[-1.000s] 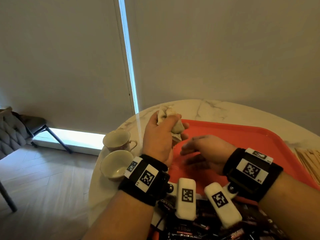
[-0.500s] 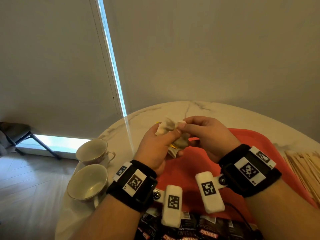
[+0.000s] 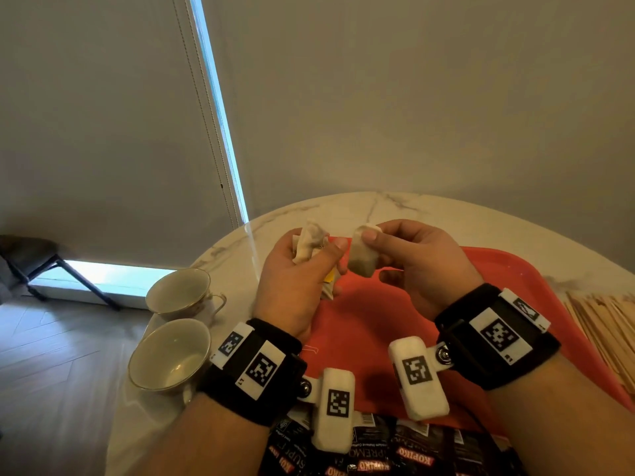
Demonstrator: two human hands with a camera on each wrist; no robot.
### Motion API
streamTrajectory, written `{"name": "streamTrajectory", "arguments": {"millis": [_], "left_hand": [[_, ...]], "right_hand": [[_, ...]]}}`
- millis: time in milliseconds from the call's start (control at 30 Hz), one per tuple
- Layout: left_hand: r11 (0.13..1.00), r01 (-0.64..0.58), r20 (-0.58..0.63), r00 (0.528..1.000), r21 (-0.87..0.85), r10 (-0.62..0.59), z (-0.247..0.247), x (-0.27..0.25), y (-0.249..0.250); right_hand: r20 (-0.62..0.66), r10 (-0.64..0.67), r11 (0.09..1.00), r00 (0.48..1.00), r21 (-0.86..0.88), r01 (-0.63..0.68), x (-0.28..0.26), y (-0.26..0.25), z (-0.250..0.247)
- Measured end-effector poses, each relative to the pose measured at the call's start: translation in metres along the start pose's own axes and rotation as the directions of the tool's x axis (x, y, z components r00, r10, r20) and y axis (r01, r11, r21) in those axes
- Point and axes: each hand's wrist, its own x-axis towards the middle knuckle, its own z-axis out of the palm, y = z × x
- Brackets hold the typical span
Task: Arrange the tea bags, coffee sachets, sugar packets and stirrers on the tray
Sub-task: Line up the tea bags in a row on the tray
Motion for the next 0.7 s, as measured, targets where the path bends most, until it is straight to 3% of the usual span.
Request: {"name": "streamTrajectory", "arguments": {"millis": [133,333,567,700], "left_hand": [[0.998,-0.028,0.013,1.0,0.048,0.027,-0.001,-0.002,0.002],[0.997,-0.046,0.116,0.992,0.065,0.038,0.0,-0.006,0.003],[0.999,0.02,0.004,1.0,0.029,-0.02,-0.003,-0.002,0.003],[0.999,0.049,-0.006,0.999,-0.022,-0.049,-0.005,-0.002,0.004]], "right_hand": [[-0.025,-0.006,1.0,1.0,-0.013,0.005,0.0,0.004,0.004],[0.078,0.023,0.999,0.997,0.032,-0.025,-0.003,0.003,0.016],[0.062,-0.007,1.0,0.998,0.002,0.007,-0.002,0.004,0.012],[0.106,0.075,0.997,0.992,-0.037,-0.072,-0.003,0.007,0.01]]}}
